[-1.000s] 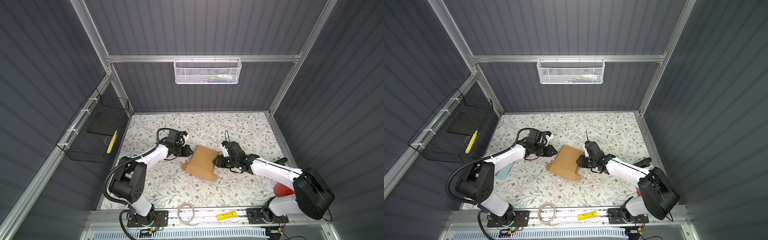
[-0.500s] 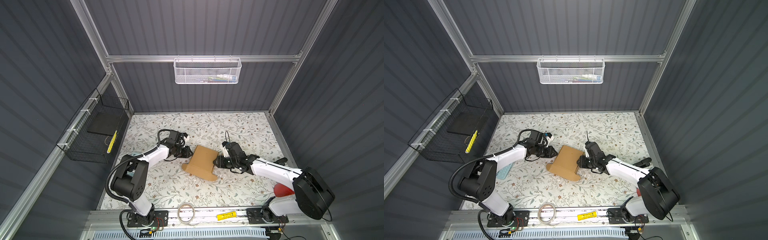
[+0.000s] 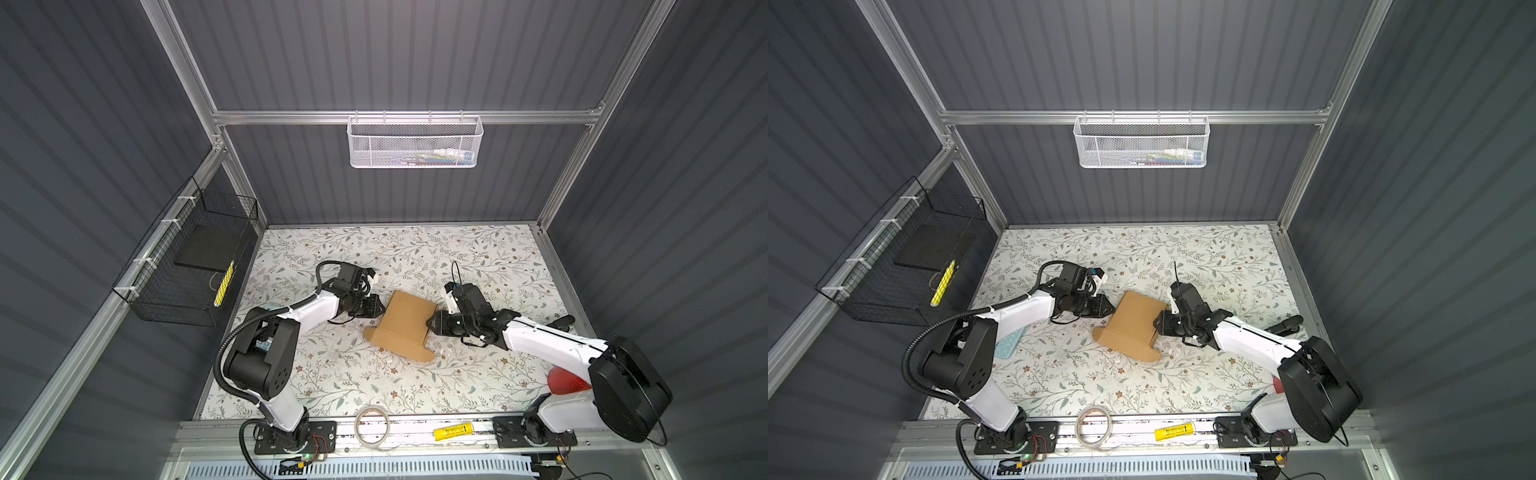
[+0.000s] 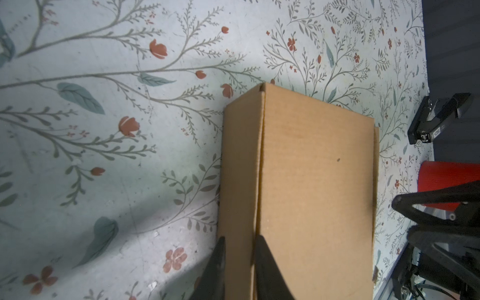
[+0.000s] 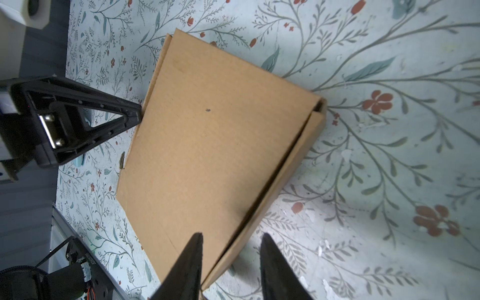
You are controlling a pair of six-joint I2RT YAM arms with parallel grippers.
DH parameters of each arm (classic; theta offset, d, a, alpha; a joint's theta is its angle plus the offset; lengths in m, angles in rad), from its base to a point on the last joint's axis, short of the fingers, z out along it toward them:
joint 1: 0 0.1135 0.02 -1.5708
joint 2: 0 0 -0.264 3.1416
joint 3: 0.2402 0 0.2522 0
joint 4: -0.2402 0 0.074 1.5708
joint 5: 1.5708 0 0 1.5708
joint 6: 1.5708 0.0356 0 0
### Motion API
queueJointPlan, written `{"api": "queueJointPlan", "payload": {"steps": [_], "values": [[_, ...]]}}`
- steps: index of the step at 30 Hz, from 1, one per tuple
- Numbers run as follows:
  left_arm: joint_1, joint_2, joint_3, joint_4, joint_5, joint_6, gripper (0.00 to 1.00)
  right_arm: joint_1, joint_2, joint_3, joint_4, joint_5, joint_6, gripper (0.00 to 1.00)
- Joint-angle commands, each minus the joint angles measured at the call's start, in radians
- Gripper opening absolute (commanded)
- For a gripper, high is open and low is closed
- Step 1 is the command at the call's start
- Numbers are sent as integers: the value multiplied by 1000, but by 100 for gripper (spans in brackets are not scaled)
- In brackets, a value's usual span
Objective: Assemble paper box
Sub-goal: Turn over the paper box at the center of the table.
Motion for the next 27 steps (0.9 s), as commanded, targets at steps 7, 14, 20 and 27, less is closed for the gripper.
{"api": "queueJointPlan", "payload": {"steps": [7, 14, 20, 27], "values": [[8, 15, -25, 13, -4, 6, 11, -6, -63, -21, 5, 50, 34, 46], [8, 4, -44, 34, -4, -3, 5, -10, -122, -56, 15, 95, 116, 69], [8, 1, -48, 37, -1, -2, 4, -9, -156, -120, 101, 126, 211, 78], [8, 3, -37, 35, 5, -2, 4, -9, -102, -85, 158, 78, 214, 79]]}}
